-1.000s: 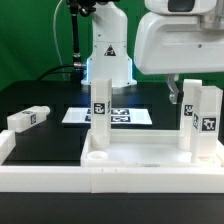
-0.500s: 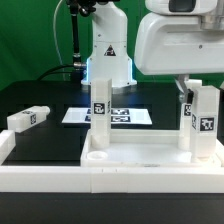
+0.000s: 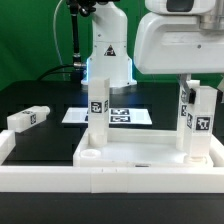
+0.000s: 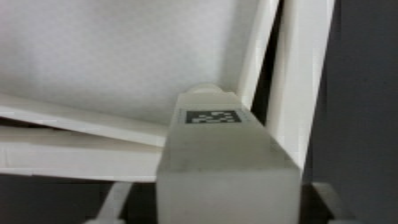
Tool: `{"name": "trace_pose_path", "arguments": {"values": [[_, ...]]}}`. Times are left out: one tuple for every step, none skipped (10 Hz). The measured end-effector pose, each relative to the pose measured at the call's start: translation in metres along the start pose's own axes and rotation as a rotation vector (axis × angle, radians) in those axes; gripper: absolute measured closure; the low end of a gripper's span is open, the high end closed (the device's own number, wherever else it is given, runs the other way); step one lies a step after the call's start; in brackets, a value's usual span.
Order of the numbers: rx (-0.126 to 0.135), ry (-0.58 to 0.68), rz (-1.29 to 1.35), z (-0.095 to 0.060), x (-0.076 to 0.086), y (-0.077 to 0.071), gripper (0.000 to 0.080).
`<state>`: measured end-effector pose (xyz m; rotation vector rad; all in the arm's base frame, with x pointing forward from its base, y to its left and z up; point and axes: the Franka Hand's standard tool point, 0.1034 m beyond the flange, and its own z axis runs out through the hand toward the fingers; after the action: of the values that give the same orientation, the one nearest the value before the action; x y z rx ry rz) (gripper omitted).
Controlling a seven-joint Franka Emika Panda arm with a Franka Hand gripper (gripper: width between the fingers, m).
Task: Assemble desk
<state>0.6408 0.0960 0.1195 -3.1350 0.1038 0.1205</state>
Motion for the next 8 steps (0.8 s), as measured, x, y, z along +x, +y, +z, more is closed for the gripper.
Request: {"name": "trace_pose_path", "arguments": {"values": [[0.005,0.001,0.101,0.0004,0.0000,-0.0004,0.0507],[0.012,0.007,0.214,0.0009,0.0008,-0.0006,0.0507],[0.017,0.016,0.339,0.0008,0.0016,-0.0005,0.0507],[0.022,0.025,0.458,0.0006,0.0011,-0.0011,0.0507],[0.031,0.031,0.565,0.0007,0.0008,-0.0009,0.0507],[0.051,0.045,0.740,0.0012,0.0000,-0.0016,0.0507],[0.059,0.053,0.827,0.0011,-0.0006,-0.0019,0.0507],[0.061,0.052,0.892,0.0011,-0.0002,-0.0022,0.0507]]}}
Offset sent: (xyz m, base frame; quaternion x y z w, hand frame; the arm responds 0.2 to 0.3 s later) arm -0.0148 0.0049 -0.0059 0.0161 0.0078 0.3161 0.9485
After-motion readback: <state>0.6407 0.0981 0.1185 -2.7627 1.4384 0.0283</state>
